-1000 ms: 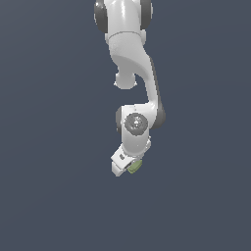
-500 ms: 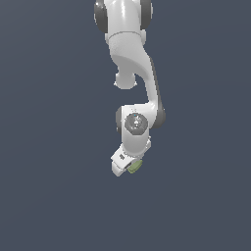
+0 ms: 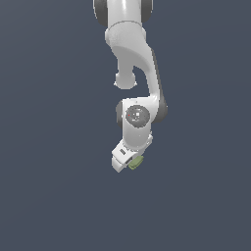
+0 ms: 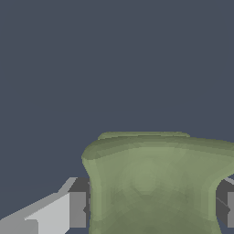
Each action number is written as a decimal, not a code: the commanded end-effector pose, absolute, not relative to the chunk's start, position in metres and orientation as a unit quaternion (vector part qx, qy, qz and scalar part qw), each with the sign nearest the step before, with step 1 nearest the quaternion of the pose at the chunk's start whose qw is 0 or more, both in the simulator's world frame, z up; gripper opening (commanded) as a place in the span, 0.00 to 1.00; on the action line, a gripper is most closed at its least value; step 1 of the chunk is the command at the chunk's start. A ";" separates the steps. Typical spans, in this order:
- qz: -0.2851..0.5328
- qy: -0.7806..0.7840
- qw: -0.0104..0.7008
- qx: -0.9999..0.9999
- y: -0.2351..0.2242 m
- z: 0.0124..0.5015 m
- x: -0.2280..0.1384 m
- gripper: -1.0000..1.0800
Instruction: Pick up the object and move it to a goal position.
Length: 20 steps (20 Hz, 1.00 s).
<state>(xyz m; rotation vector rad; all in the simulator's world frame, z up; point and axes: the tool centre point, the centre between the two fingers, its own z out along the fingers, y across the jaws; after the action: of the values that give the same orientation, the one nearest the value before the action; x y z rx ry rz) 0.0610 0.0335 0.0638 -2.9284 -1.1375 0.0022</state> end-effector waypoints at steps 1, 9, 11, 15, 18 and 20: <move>0.000 -0.362 0.000 -0.932 0.035 0.077 0.057 0.00; 0.000 -0.362 -0.001 -0.932 0.044 0.139 0.033 0.00; 0.000 -0.362 -0.001 -0.932 0.047 0.159 0.025 0.00; 0.001 -0.362 -0.001 -0.932 0.052 0.199 0.010 0.00; 0.001 -0.362 -0.001 -0.932 0.057 0.231 -0.001 0.00; 0.001 -0.363 -0.001 -0.932 0.061 0.253 -0.010 0.00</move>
<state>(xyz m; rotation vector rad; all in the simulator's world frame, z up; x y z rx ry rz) -0.0029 0.0580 0.2364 -2.9301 -1.1398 0.0022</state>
